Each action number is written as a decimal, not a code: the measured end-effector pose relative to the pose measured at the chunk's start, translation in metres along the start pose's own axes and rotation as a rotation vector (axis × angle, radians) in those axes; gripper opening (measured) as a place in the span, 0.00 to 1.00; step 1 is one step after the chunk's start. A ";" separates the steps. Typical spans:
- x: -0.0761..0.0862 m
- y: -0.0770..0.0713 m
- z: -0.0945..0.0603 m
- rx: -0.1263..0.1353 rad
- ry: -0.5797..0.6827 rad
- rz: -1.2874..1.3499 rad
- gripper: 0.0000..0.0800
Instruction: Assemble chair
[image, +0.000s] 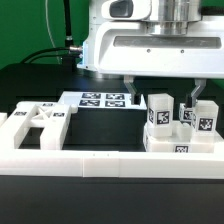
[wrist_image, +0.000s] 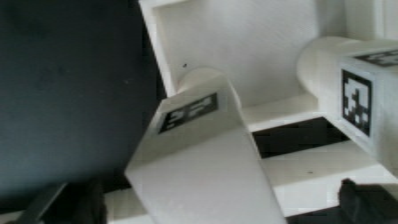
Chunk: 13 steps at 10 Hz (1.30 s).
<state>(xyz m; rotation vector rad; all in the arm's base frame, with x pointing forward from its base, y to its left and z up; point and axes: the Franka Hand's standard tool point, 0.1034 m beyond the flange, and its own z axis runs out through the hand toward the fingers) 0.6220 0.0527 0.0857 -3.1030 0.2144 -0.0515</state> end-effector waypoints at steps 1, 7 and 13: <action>0.000 0.000 0.000 0.001 0.000 -0.025 0.81; 0.000 0.000 0.000 0.001 0.000 0.004 0.36; 0.004 0.010 0.002 0.077 0.003 0.589 0.36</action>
Offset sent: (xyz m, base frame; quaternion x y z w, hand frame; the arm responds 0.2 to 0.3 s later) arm 0.0000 0.0000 0.0000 0.0000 0.0000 0.0000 1.0000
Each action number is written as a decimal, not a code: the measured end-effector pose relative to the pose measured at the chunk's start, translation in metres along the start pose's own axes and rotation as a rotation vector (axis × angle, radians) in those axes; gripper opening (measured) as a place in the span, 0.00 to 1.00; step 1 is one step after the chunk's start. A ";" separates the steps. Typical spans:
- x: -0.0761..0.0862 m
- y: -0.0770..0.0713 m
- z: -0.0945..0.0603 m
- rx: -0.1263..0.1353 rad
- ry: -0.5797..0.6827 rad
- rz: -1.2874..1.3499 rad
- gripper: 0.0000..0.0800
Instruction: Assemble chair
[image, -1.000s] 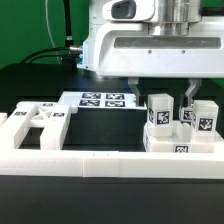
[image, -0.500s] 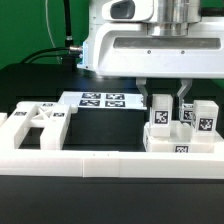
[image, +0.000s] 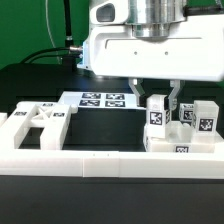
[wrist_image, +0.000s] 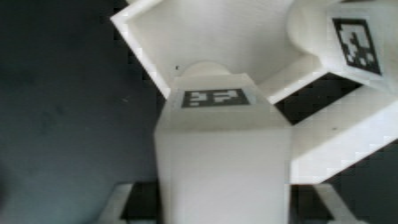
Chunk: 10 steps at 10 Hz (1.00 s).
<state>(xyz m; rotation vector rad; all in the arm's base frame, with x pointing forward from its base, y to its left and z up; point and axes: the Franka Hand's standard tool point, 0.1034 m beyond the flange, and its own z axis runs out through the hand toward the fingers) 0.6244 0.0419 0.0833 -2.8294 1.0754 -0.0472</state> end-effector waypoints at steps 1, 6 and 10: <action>-0.001 -0.001 0.000 -0.001 0.000 0.077 0.36; 0.002 -0.002 0.001 0.003 0.003 0.530 0.36; 0.001 -0.005 -0.001 -0.008 -0.008 0.444 0.70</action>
Offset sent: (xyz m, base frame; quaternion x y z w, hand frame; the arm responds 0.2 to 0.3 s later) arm -0.0008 0.0022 -0.0048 -0.0572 -0.0332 0.1658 0.9839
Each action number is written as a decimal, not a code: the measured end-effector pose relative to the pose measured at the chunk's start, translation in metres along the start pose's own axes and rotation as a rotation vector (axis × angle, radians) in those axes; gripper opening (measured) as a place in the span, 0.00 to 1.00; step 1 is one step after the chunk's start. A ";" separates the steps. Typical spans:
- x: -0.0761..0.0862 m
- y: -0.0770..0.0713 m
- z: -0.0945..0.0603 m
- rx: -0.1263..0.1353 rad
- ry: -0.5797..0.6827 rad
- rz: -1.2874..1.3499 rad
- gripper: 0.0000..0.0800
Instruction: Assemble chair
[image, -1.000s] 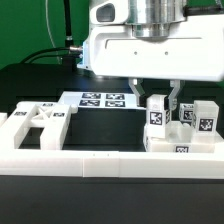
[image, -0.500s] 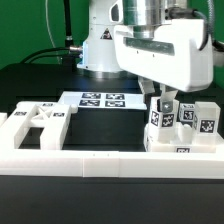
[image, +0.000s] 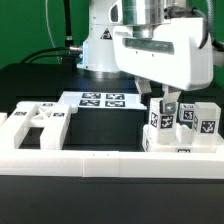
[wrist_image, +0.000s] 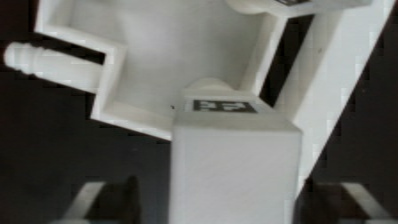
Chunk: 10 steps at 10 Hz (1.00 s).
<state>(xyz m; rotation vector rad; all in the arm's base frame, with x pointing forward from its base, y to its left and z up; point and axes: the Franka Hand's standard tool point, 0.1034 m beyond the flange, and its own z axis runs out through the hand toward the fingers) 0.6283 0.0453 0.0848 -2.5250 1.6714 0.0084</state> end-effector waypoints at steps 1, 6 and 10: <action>-0.002 -0.001 0.000 -0.002 0.006 -0.080 0.70; -0.001 0.000 0.001 -0.009 0.009 -0.483 0.81; -0.001 0.000 0.005 -0.015 0.010 -0.823 0.81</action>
Offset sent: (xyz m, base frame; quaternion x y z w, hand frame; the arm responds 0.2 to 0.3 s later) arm 0.0000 0.0000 0.0000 0.0000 0.0000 -0.1296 0.9916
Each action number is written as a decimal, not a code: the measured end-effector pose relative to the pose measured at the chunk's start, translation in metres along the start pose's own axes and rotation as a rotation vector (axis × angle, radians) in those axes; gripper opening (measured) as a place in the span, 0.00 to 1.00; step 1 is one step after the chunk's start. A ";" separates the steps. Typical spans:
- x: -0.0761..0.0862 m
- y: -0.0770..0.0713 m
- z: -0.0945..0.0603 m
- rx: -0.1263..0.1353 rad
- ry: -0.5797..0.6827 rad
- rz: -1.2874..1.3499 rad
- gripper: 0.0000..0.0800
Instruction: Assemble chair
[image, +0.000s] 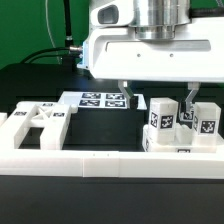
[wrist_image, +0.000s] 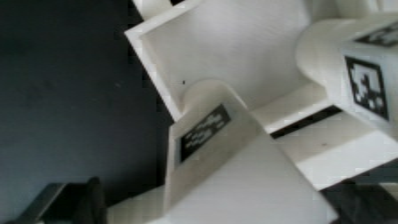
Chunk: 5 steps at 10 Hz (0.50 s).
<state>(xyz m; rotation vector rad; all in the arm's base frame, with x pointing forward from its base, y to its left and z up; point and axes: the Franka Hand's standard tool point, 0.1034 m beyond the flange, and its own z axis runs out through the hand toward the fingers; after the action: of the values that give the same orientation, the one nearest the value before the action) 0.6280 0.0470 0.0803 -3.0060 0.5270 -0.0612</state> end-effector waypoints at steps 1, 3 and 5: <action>-0.001 -0.002 0.001 0.001 0.004 -0.060 0.81; -0.002 -0.004 0.002 0.000 0.003 -0.165 0.81; -0.002 -0.003 0.002 -0.001 0.004 -0.278 0.81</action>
Offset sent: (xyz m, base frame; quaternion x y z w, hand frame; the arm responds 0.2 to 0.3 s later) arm -0.0008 0.0030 0.0033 -0.0047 -0.0058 -0.1805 0.9835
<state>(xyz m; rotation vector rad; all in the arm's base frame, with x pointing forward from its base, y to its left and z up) 0.6274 0.0508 0.0789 -3.0573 0.1061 -0.0847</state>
